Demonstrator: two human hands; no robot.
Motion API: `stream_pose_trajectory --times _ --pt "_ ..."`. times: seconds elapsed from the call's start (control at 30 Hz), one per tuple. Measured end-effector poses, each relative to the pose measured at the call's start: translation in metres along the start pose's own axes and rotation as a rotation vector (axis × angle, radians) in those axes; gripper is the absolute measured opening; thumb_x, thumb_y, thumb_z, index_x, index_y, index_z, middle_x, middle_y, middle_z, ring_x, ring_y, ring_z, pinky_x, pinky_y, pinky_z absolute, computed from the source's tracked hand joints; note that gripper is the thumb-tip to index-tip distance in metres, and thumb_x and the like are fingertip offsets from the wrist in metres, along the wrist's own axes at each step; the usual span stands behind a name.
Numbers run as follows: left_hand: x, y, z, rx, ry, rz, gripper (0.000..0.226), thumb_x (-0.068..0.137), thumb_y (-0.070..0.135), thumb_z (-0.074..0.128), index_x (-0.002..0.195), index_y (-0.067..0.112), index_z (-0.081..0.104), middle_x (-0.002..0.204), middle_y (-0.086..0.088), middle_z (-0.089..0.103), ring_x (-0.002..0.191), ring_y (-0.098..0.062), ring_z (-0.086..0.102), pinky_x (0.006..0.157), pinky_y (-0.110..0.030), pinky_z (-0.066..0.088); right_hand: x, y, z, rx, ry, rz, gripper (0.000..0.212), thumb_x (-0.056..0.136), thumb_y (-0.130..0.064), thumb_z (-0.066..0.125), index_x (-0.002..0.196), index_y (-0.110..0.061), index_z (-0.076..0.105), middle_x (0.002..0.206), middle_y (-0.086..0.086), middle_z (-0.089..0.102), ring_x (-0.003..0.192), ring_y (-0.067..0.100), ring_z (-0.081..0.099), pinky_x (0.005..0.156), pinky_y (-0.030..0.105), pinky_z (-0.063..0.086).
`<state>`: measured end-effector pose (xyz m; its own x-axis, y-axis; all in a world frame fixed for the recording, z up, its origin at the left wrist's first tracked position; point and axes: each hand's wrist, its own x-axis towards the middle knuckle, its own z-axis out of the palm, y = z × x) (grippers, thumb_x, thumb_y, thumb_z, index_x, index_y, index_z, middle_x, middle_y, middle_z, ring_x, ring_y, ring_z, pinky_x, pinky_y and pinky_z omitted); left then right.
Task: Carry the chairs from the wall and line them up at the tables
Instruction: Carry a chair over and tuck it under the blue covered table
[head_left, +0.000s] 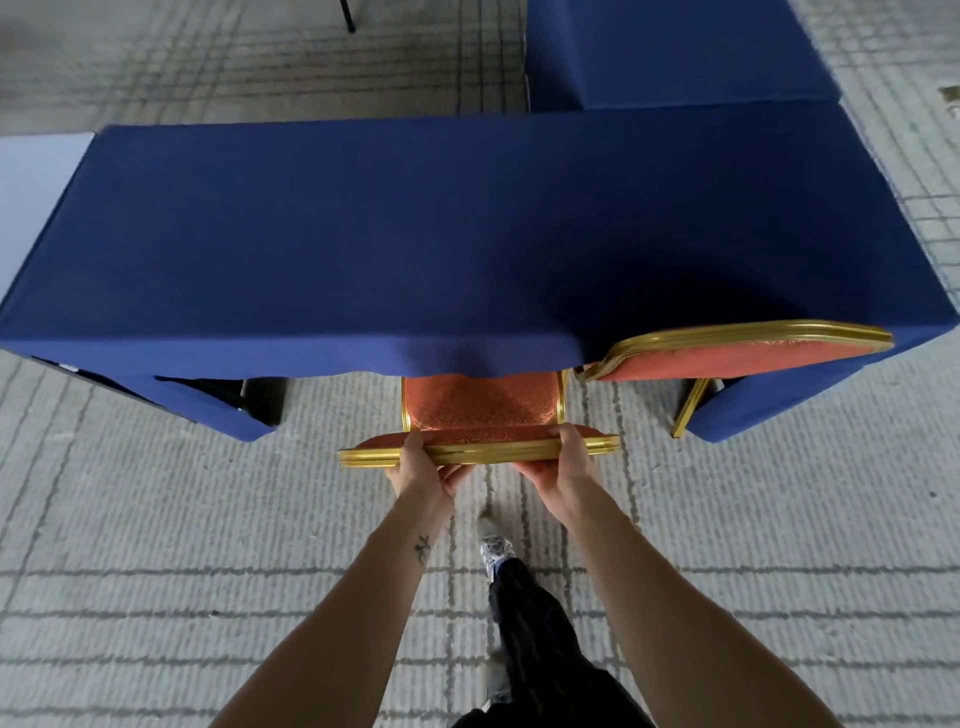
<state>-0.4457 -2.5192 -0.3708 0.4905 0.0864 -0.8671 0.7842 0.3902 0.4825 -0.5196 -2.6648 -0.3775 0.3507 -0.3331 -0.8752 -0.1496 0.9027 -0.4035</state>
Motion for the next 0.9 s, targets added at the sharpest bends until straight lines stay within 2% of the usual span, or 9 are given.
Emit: stream_pose_trajectory --times 0.17,0.3,0.47,0.6,0.67,0.9 --pt "0.031 0.03 0.033 0.015 -0.007 0.005 0.045 0.096 0.022 0.061 0.135 0.003 0.052 0.109 -0.023 0.071 0.084 -0.037 0.076 0.059 -0.049 0.063 0.021 -0.024 0.037 -0.003 -0.026 -0.017 0.037 0.097 -0.014 0.059 0.131 0.001 0.056 0.121 0.027 0.068 0.108 0.04 0.069 0.086 0.056 0.06" --pt "0.048 0.056 0.064 0.026 -0.037 0.009 0.043 0.098 0.023 0.059 0.135 0.002 0.053 0.105 -0.024 0.072 0.075 -0.035 0.077 0.058 -0.046 0.062 0.042 -0.045 0.066 -0.023 -0.052 -0.01 0.034 0.099 -0.017 0.06 0.127 0.001 0.059 0.119 0.024 0.07 0.107 0.038 0.07 0.092 0.055 0.058" --pt "0.066 0.077 0.098 0.013 -0.036 0.017 0.048 0.093 0.019 0.061 0.138 0.006 0.048 0.108 -0.024 0.071 0.078 -0.037 0.077 0.063 -0.049 0.062 0.069 -0.068 0.096 -0.011 -0.065 -0.016 0.03 0.099 -0.014 0.058 0.125 0.001 0.058 0.122 0.025 0.067 0.106 0.039 0.069 0.083 0.053 0.061" --pt "0.083 0.094 0.114 -0.006 -0.05 0.016 0.044 0.094 0.018 0.061 0.135 0.007 0.05 0.112 -0.024 0.071 0.081 -0.038 0.077 0.066 -0.053 0.063 0.082 -0.079 0.112 -0.024 -0.093 0.026 0.016 0.099 -0.012 0.059 0.11 0.0 0.06 0.116 0.026 0.068 0.105 0.04 0.07 0.095 0.055 0.057" --pt "0.088 0.097 0.115 0.001 -0.035 0.015 0.044 0.094 0.017 0.061 0.135 0.005 0.051 0.113 -0.024 0.071 0.083 -0.037 0.077 0.069 -0.054 0.063 0.085 -0.079 0.117 -0.034 -0.08 0.038 0.014 0.1 -0.013 0.06 0.106 -0.001 0.06 0.114 0.026 0.068 0.104 0.04 0.07 0.096 0.056 0.056" --pt "0.086 0.093 0.116 0.019 -0.042 0.016 0.045 0.092 0.02 0.063 0.134 0.009 0.049 0.111 -0.024 0.072 0.084 -0.038 0.077 0.07 -0.053 0.064 0.087 -0.078 0.115 -0.034 -0.059 0.032 0.025 0.099 -0.019 0.062 0.116 -0.001 0.062 0.113 0.024 0.072 0.094 0.038 0.075 0.091 0.053 0.06"
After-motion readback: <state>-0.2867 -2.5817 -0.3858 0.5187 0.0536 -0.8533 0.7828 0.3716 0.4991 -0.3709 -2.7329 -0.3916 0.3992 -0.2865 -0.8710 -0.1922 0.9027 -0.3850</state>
